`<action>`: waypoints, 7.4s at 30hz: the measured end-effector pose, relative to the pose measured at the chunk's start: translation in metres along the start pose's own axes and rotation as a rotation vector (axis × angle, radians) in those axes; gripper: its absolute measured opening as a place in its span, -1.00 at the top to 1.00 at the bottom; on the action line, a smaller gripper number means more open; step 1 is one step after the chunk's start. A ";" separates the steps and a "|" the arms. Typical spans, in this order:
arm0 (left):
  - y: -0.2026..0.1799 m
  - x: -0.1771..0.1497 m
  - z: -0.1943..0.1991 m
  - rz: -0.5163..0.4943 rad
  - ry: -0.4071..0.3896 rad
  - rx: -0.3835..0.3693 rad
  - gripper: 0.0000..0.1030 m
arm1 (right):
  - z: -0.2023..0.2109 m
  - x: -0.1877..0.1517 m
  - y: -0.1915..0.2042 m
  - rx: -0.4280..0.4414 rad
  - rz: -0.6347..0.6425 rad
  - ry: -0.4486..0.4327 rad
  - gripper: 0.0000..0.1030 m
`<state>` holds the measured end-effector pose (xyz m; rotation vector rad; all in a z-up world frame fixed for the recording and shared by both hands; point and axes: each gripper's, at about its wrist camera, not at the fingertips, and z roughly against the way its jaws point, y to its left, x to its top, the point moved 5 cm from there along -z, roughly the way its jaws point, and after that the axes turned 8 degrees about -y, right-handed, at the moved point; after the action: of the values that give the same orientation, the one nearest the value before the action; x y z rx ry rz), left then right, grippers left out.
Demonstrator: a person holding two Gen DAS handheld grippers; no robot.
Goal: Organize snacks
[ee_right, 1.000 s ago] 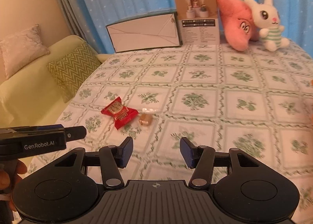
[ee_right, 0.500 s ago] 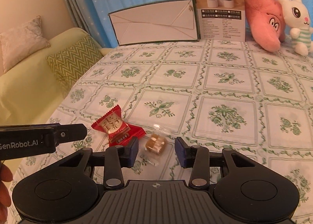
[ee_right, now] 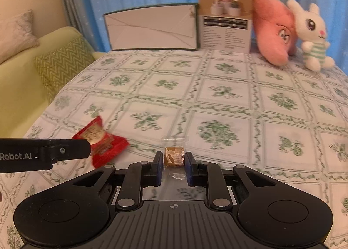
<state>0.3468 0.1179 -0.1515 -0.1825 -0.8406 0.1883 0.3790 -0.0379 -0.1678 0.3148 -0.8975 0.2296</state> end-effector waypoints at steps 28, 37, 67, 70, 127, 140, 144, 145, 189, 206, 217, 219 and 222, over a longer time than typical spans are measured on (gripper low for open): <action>-0.053 -0.004 -0.029 -0.163 0.013 0.006 0.59 | 0.041 0.005 -0.049 -0.049 -0.083 -0.033 0.58; -0.096 -0.031 0.017 -0.201 0.001 -0.069 0.59 | 0.109 -0.013 -0.062 -0.077 -0.118 -0.057 0.59; -0.216 -0.122 0.177 -0.268 -0.024 -0.238 0.59 | 0.319 -0.085 -0.097 -0.250 -0.218 -0.123 0.58; -0.226 -0.126 0.184 -0.278 -0.025 -0.254 0.59 | 0.332 -0.091 -0.104 -0.265 -0.226 -0.126 0.58; -0.372 -0.132 0.178 -0.431 -0.002 -0.435 0.59 | 0.407 -0.089 -0.216 -0.445 -0.287 -0.207 0.58; -0.393 -0.121 0.145 -0.443 0.016 -0.451 0.59 | 0.387 -0.067 -0.243 -0.439 -0.264 -0.198 0.58; -0.399 -0.114 0.129 -0.446 0.018 -0.450 0.59 | 0.376 -0.062 -0.255 -0.434 -0.263 -0.185 0.58; -0.401 -0.112 0.125 -0.447 0.018 -0.449 0.59 | 0.372 -0.060 -0.258 -0.428 -0.261 -0.183 0.58; -0.404 -0.086 0.042 -0.441 0.038 -0.387 0.38 | 0.293 -0.040 -0.312 -0.392 -0.255 -0.112 0.58; -0.378 -0.086 0.054 -0.411 0.036 -0.361 0.38 | 0.280 -0.019 -0.301 -0.273 -0.313 -0.168 0.55; -0.357 -0.093 0.075 -0.386 0.024 -0.326 -0.07 | 0.312 -0.031 -0.302 -0.334 -0.354 -0.161 0.07; -0.354 -0.094 0.082 -0.382 0.023 -0.321 -0.08 | 0.321 -0.033 -0.299 -0.337 -0.362 -0.160 0.07; -0.349 -0.096 0.095 -0.376 0.017 -0.318 -0.18 | 0.335 -0.036 -0.294 -0.338 -0.367 -0.158 0.07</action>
<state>0.2458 -0.2346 -0.0768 -0.3189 -0.8694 -0.3015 0.2089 -0.4345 -0.0516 0.1794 -0.9987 -0.2882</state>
